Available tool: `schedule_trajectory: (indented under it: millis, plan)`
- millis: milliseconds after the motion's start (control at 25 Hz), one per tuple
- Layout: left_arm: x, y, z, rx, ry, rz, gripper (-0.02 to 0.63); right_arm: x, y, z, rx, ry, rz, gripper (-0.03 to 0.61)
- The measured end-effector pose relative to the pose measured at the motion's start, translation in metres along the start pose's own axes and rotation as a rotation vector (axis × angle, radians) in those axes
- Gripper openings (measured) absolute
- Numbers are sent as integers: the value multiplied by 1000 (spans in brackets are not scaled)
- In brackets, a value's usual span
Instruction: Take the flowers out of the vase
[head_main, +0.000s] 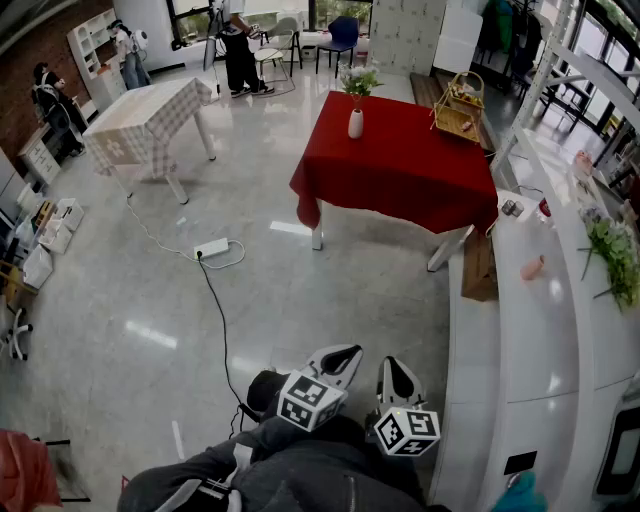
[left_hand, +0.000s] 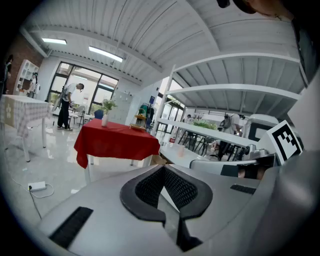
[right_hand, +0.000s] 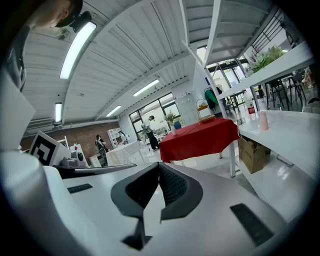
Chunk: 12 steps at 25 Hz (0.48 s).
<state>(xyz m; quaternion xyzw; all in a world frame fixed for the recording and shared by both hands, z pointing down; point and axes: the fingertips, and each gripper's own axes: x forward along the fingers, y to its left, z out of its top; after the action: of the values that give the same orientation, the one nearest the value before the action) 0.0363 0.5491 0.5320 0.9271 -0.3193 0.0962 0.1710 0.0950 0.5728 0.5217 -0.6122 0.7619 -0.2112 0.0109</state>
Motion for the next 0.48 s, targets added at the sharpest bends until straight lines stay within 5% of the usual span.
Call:
schedule_trajectory:
  millis: [480]
  plan:
    - [-3,9,-5,-14,36,52,9,14,0,5,74,-15,61,12]
